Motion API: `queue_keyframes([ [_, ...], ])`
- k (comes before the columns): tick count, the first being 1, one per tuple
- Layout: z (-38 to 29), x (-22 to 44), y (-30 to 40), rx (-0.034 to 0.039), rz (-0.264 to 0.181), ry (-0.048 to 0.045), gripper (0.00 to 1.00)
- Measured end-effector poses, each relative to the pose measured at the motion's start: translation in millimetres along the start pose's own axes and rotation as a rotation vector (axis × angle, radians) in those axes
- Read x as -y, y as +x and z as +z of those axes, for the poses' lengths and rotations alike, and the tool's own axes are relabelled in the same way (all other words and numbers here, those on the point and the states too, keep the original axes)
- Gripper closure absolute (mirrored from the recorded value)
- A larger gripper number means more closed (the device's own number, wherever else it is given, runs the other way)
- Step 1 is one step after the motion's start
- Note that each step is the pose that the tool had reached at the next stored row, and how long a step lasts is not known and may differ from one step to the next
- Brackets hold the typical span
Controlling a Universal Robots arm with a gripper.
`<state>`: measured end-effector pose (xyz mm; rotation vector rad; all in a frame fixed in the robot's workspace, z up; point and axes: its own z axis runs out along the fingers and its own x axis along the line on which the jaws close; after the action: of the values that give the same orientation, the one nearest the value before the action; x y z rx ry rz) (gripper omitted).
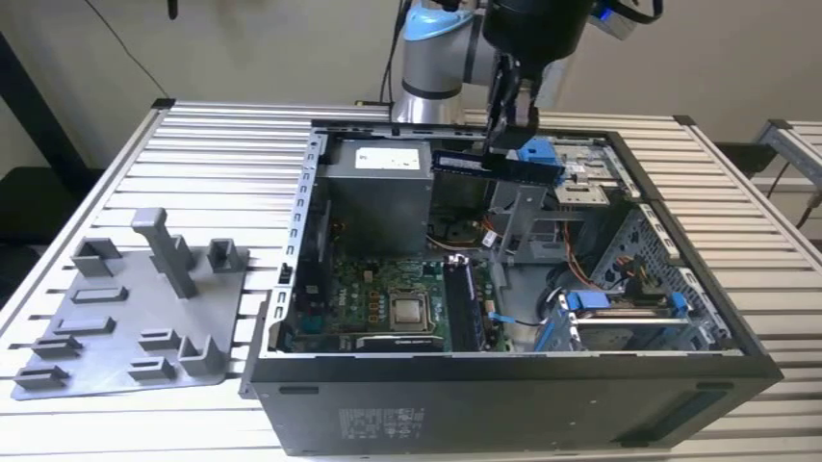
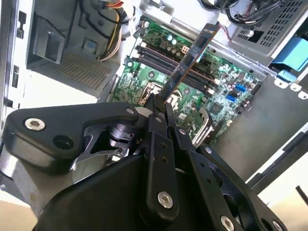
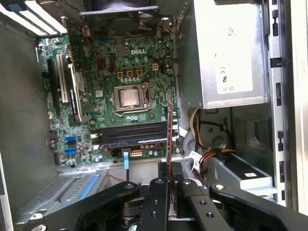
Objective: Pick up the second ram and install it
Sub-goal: 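Insert the second ram into the second slot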
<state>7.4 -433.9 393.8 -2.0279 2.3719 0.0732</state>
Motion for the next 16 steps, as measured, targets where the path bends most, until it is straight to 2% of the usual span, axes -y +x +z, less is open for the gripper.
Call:
queue_keyframes([
  [16,0.7,0.0,0.1,0.0053,0.236,0.0108,0.86],
])
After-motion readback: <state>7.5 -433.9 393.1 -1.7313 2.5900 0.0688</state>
